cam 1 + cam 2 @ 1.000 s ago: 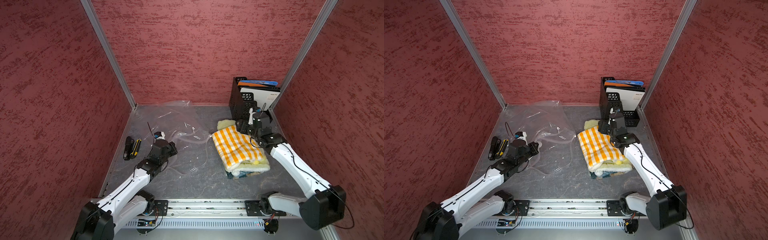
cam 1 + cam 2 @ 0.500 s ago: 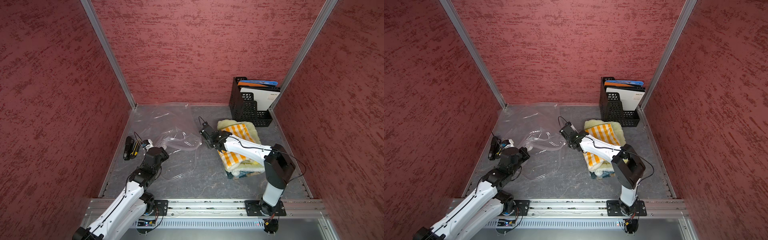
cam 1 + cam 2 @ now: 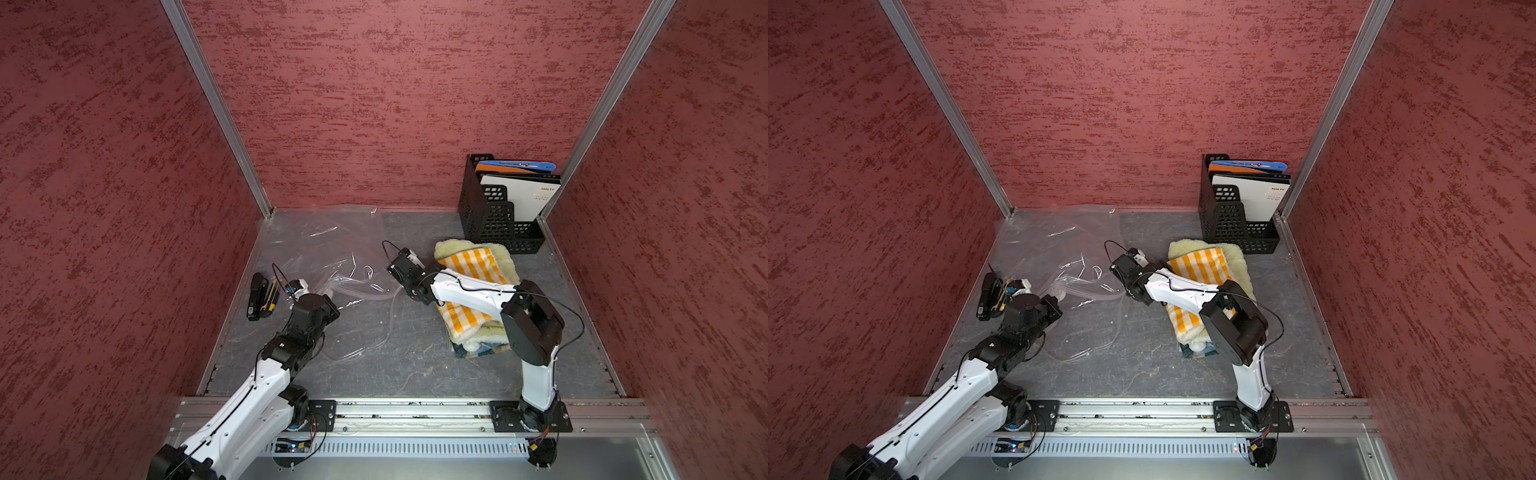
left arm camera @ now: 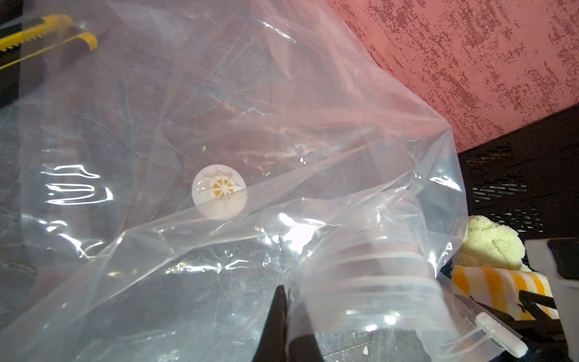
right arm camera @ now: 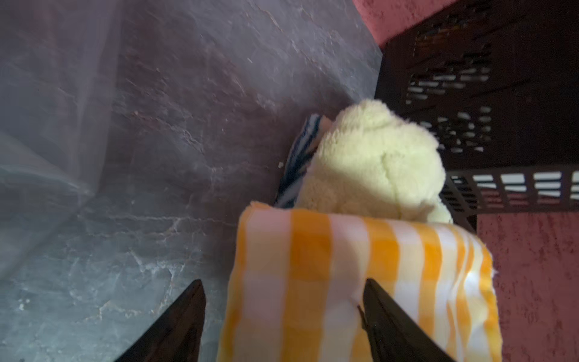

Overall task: Take the blanket out of the vacuum bag
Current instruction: Place the blanket at the center of the board.

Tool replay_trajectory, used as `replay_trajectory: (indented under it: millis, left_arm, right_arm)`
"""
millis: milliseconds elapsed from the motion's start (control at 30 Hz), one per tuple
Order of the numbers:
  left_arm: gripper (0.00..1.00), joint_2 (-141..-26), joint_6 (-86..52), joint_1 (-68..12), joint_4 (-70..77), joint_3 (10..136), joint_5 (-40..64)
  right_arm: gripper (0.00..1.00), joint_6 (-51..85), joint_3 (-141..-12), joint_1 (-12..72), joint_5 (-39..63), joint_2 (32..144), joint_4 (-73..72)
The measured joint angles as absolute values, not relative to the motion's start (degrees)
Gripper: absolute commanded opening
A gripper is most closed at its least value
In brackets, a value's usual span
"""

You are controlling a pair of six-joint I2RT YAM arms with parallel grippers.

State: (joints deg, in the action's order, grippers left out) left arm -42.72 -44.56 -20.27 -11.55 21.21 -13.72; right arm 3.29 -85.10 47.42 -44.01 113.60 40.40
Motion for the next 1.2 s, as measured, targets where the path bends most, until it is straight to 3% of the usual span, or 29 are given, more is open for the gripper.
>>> replay_trajectory:
  millis: [233,400,533,633,1067,1200]
  left_arm:
    - [0.0,-42.22,-44.47,-19.81,-11.53,21.21,-13.04]
    - [0.0,-42.22,-44.14,-19.55,-11.53,21.21,-12.36]
    - [0.0,-42.26,-44.1,-19.51,-11.35,21.21,-11.81]
    - [0.0,-42.41,-44.07,-19.49,-10.39,21.21,-11.0]
    - [0.0,-45.3,-43.44,-19.44,-7.44,21.23,-9.04]
    - [0.0,-46.02,-43.03,-19.38,-6.72,21.34,-8.56]
  right_arm:
    - [0.66,2.96,-90.0,47.27,-47.35,119.5,41.04]
    - [0.41,3.68,-90.0,46.81,-51.09,121.05,42.37]
    - [0.11,4.01,-90.0,46.68,-53.91,121.05,42.33]
    - [0.0,4.12,-89.54,46.65,-55.18,120.57,41.34]
    - [0.0,10.31,-81.23,41.19,-57.78,99.98,31.68]
    - [0.0,10.68,-83.15,38.06,-57.89,99.44,29.28]
